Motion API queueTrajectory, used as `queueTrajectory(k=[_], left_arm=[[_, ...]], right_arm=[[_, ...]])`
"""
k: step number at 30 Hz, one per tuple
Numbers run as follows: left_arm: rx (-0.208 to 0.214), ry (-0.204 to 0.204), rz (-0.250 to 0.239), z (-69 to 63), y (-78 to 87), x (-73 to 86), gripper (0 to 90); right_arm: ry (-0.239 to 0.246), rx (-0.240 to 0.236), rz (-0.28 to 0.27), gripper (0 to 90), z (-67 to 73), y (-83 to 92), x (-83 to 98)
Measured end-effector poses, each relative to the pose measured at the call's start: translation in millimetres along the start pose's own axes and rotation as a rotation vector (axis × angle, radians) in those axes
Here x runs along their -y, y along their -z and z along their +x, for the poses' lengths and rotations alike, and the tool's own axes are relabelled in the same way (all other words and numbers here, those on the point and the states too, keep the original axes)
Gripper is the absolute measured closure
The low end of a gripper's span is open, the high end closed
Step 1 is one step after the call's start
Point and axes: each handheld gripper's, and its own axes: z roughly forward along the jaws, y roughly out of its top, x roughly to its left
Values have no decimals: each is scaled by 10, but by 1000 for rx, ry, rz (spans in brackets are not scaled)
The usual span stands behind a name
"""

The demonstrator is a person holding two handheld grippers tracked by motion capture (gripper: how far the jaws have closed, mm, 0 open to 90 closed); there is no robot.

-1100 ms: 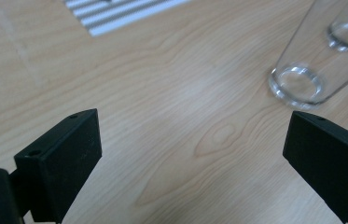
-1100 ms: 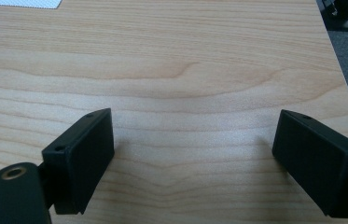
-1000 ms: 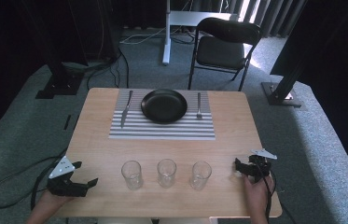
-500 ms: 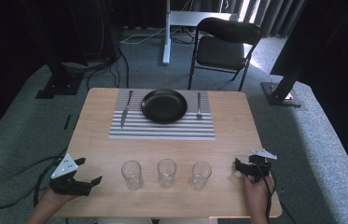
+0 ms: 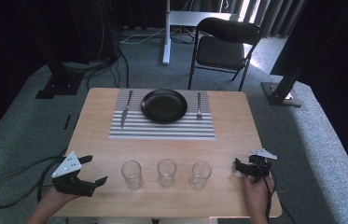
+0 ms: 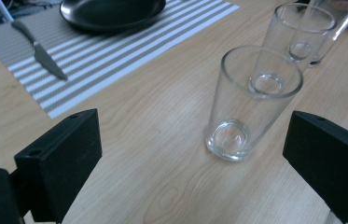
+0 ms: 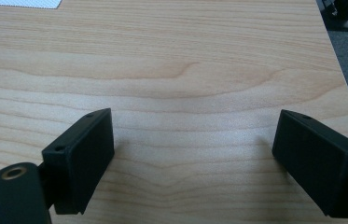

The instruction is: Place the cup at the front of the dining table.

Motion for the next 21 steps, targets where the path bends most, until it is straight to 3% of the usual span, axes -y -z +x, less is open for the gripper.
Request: queueTrajectory(k=[21], left_arm=[[91, -63, -6, -207, -194, -247, 59]], right_arm=[[0, 0, 0, 121, 0, 0, 0]])
